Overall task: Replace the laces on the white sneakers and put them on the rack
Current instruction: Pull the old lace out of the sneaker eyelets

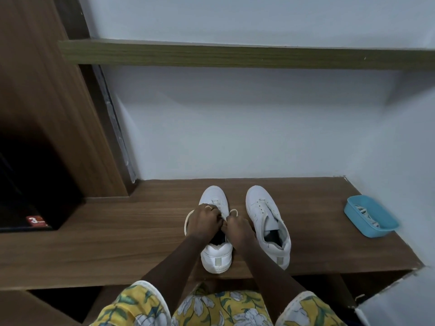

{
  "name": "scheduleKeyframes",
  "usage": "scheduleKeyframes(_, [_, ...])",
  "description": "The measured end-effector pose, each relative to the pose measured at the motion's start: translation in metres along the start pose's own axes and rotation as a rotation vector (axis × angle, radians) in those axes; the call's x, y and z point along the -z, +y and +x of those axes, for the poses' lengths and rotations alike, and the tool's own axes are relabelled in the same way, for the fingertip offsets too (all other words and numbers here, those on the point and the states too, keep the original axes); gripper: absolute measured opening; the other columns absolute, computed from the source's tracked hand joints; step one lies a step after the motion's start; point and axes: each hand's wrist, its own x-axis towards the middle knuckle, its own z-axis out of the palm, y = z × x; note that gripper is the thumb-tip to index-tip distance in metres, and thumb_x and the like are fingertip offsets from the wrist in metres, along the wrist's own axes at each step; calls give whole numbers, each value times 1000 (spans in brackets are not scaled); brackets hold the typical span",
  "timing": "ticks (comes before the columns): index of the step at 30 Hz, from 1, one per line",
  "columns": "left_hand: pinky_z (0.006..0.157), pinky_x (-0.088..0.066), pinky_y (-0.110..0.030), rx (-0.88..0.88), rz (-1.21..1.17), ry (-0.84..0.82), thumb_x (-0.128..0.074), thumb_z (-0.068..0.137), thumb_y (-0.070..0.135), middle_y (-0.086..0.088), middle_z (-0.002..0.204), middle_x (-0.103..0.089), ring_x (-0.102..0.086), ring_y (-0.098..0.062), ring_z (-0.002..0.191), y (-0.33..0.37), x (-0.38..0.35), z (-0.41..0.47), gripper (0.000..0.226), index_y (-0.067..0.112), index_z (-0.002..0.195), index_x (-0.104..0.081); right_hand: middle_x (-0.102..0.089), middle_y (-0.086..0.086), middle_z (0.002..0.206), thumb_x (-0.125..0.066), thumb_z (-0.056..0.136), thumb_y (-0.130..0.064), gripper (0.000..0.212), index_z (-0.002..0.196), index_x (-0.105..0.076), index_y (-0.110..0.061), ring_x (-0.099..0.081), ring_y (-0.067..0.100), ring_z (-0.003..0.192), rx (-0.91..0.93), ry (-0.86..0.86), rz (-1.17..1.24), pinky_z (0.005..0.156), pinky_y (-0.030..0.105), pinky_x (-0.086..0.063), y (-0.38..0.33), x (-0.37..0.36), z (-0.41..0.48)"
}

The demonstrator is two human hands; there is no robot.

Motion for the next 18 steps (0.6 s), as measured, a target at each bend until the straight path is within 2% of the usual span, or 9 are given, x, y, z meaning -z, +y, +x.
scheduleKeyframes(2, [42,-25,-19,9,-10,-9,-82,50,19,5,52,-58,-54,-12,46,-1,2,2,18,20,49,-64,-60,18,113,-37,101,-16,29,114,-56,1,-54,30,109,2,-20,17,81,33,-45,0,1,0])
scheduleKeyframes(4, [38,-26,-19,26,-31,-1,-85,48,18,6,47,-56,-52,-10,42,-2,4,2,22,21,47,-63,-60,17,115,-36,101,-13,29,115,-57,2,-53,30,112,15,-19,15,85,34,-45,0,1,-1])
scheduleKeyframes(6, [41,-34,-23,12,-30,15,-80,62,18,1,54,-61,-57,-15,50,-4,6,0,14,15,56,-67,-59,19,116,-39,100,-14,25,107,-55,2,-54,30,110,-6,-25,38,84,33,-45,1,0,1])
scheduleKeyframes(7, [47,-37,-26,14,-65,61,-73,74,18,-4,63,-64,-61,-20,58,-5,5,-1,12,10,66,-69,-58,19,117,-39,99,-15,21,96,-52,1,-54,30,110,-13,-21,19,84,32,-45,1,0,0])
scheduleKeyframes(9, [59,-39,-31,151,-159,102,-59,89,22,-11,80,-65,-61,-27,74,-5,6,-1,20,5,83,-69,-58,19,117,-38,100,-13,21,83,-44,-4,-53,28,112,1,-10,-1,82,31,-44,2,0,0])
scheduleKeyframes(12, [67,-44,-35,340,-226,129,-56,91,24,-14,89,-66,-61,-28,83,-11,8,-1,23,4,95,-67,-60,19,109,-36,100,-12,18,97,-51,-3,-54,28,112,15,1,-5,81,32,-44,3,-2,2])
scheduleKeyframes(14, [65,-45,-35,425,-275,165,-56,90,21,-15,88,-66,-61,-29,82,-18,7,-2,22,3,93,-68,-57,18,96,-35,100,-14,22,100,-55,-5,-57,32,106,-8,-9,10,76,32,-43,4,-6,4])
scheduleKeyframes(15, [63,-44,-35,468,-291,186,-56,90,21,-15,87,-66,-60,-29,80,-21,7,-3,21,3,92,-68,-57,17,96,-36,100,-16,25,102,-57,-3,-59,33,103,-19,-27,16,75,31,-41,4,-7,5])
scheduleKeyframes(18, [62,-39,-31,633,-331,228,-53,90,19,-17,86,-65,-58,-30,80,-26,13,-4,22,2,89,-67,-57,17,115,-39,99,-21,30,110,-59,-1,-60,30,99,2,11,-31,73,28,-40,5,-9,7])
